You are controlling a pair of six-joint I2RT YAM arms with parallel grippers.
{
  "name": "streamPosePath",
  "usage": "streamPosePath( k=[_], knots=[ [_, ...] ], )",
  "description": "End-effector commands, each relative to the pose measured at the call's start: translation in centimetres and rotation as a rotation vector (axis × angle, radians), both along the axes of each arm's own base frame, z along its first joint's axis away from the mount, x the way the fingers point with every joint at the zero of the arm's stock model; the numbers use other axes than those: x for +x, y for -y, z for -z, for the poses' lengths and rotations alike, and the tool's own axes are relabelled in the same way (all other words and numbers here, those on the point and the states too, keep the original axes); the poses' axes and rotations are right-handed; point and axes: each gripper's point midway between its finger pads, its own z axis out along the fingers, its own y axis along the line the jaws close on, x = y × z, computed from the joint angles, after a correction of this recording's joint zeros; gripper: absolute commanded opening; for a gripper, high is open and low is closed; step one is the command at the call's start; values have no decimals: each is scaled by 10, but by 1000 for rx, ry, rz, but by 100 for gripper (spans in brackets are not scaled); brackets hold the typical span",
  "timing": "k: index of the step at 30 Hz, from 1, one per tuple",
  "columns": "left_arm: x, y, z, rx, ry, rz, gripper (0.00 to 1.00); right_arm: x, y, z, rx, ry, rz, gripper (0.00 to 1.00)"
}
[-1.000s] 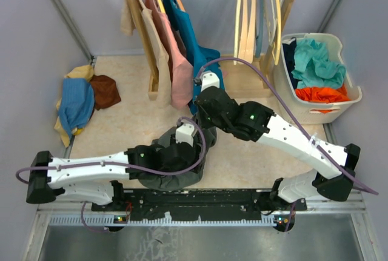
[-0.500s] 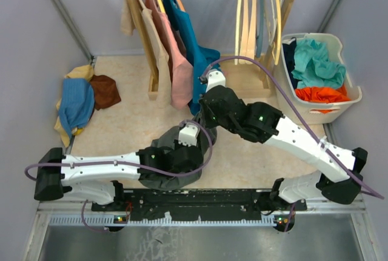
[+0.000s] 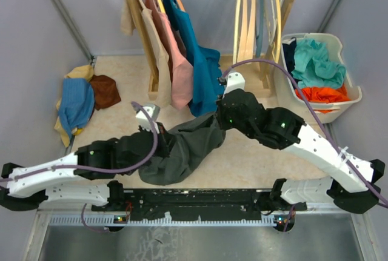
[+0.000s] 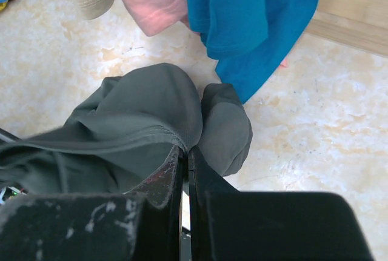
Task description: Place the t-shirt on the hanger
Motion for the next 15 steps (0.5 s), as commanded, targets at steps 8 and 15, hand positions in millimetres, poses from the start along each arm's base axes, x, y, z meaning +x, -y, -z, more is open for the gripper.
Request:
streamPosePath(
  k=[8,15],
  knots=[
    [16,-51,-105,-37,207,-66,0,-3,47,-115,135,230,37,0],
    [21,-62,-167,-76,340,-59,0,-21,52,-192,297,387,-75,0]
  ],
)
